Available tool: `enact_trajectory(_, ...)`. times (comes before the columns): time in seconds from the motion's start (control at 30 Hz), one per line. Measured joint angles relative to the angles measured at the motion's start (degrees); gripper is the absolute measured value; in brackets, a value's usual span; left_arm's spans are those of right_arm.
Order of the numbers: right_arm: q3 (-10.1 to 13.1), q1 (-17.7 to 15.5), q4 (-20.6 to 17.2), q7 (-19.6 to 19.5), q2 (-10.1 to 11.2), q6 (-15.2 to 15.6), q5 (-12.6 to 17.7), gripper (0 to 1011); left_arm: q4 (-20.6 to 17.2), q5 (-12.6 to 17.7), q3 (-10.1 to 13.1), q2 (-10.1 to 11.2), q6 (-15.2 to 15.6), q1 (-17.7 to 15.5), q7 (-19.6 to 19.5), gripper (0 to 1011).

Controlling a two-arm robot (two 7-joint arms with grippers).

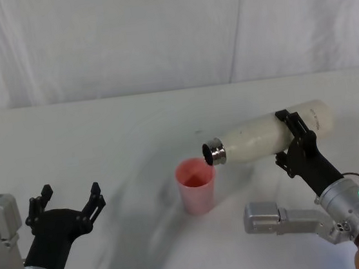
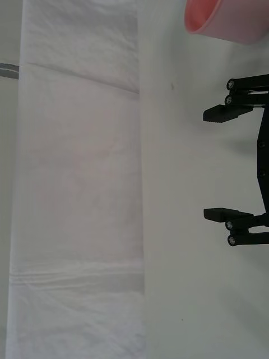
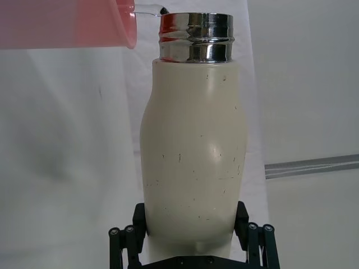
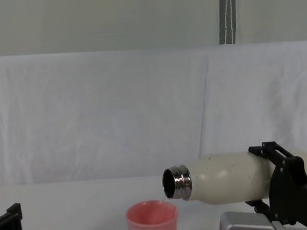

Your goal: Grasp the thermos with one hand and pour water into the cup lid.

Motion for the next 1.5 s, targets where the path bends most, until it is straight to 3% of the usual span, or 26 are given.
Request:
enact_trajectory(0.87,-0.3,0.4,0.2,0.6,-0.3,0.2,0.1,955,0.0,0.0,0.0,0.0,0.0,0.0,0.0,1001)
enact_trajectory(1.5,2.8,-2.0,-2.6,1.9,-0.9,-0.7,5.2,955,0.0,0.0,0.0,0.0,0.0,0.0,0.0,1001)
